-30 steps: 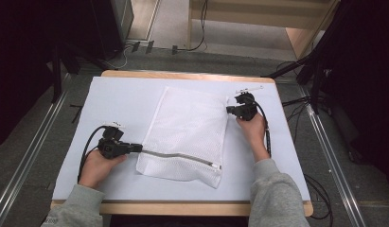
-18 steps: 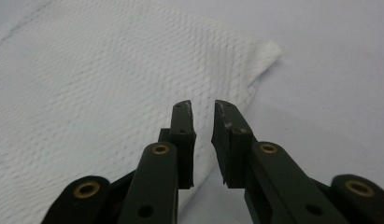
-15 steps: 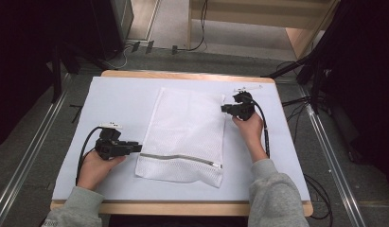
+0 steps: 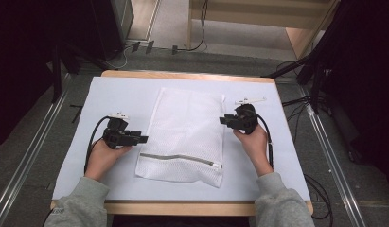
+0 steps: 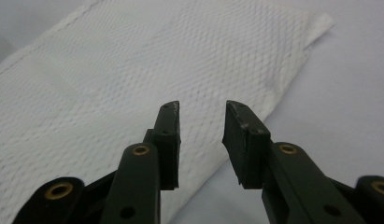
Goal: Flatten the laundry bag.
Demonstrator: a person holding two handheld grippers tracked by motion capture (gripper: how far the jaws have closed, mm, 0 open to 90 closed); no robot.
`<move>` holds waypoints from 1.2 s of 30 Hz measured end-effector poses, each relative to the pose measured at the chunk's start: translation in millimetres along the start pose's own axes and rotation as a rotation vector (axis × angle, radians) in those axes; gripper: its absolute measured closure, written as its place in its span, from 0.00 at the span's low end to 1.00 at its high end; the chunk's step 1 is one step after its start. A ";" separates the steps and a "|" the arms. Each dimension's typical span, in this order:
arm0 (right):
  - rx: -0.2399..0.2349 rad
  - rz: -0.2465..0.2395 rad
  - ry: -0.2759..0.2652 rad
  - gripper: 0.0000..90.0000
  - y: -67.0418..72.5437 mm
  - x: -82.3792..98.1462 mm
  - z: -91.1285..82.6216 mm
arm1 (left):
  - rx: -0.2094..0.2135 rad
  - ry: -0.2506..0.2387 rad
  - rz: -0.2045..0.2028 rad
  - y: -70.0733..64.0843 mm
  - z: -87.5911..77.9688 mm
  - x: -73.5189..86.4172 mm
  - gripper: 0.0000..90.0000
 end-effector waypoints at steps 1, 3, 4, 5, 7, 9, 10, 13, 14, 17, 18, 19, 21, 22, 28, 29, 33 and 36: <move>0.000 0.000 0.001 0.75 2.8 1.9 -0.9 | -0.004 0.002 0.004 0.2 1.0 -1.3 0.59; -0.007 -0.013 0.009 0.74 8.7 7.0 -3.4 | -0.007 0.001 0.006 0.4 4.0 -4.4 0.58; -0.010 -0.018 0.010 0.73 10.7 8.7 -4.3 | -0.011 0.004 0.009 0.8 5.8 -6.3 0.57; -0.011 -0.025 0.006 0.72 13.3 10.9 -5.4 | -0.014 0.006 0.008 1.1 7.7 -8.0 0.57; -0.019 -0.019 0.006 0.71 17.9 15.8 -6.8 | -0.017 0.011 0.011 2.7 12.1 -12.0 0.57; -0.027 -0.017 0.011 0.70 21.6 21.1 -6.2 | -0.020 0.016 0.012 4.3 16.3 -16.2 0.56; -0.027 -0.018 0.018 0.70 23.3 23.4 -5.8 | -0.022 0.018 0.010 5.1 18.2 -18.3 0.56; -0.026 -0.010 0.024 0.67 27.3 28.4 -6.8 | -0.021 0.022 0.010 6.6 23.5 -23.9 0.55; -0.026 -0.008 0.020 0.67 29.1 30.4 -7.9 | -0.021 0.022 0.011 7.2 24.6 -25.1 0.55; -0.023 -0.006 0.022 0.64 34.0 35.1 -9.0 | -0.023 0.010 0.011 9.4 28.4 -27.8 0.54; -0.022 -0.010 0.028 0.64 36.0 36.9 -8.6 | -0.025 0.016 0.008 10.0 29.5 -28.8 0.54; -0.016 -0.015 0.032 0.63 38.1 38.4 -7.7 | -0.029 0.023 0.013 10.9 30.5 -29.9 0.53; -0.013 -0.022 0.046 0.61 41.1 41.3 -5.4 | -0.024 0.019 0.009 11.2 33.2 -32.0 0.53; -0.013 -0.028 0.048 0.61 41.3 42.3 -4.4 | -0.024 0.020 0.009 11.2 33.7 -32.8 0.53; -0.003 -0.019 0.070 0.60 41.6 47.7 -0.9 | -0.020 0.008 0.016 8.1 40.0 -35.1 0.58; -0.002 -0.021 0.072 0.60 41.3 48.6 0.5 | -0.025 0.008 0.025 7.1 40.7 -34.9 0.60; 0.001 -0.024 0.076 0.60 41.9 48.8 2.7 | -0.034 0.002 0.001 6.6 41.4 -34.7 0.67; 0.005 -0.037 0.065 0.60 43.2 48.0 5.9 | -0.032 0.010 -0.002 5.2 42.3 -34.0 0.74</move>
Point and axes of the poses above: each handheld gripper's, and its own axes: z roughly forward along the jaws, x roughly out of its underside, y roughly to its left, the point moved 2 cm from there along z, roughly forward along the jaws, and after that the axes turned 13 degrees about -z, right-handed, at the moved point
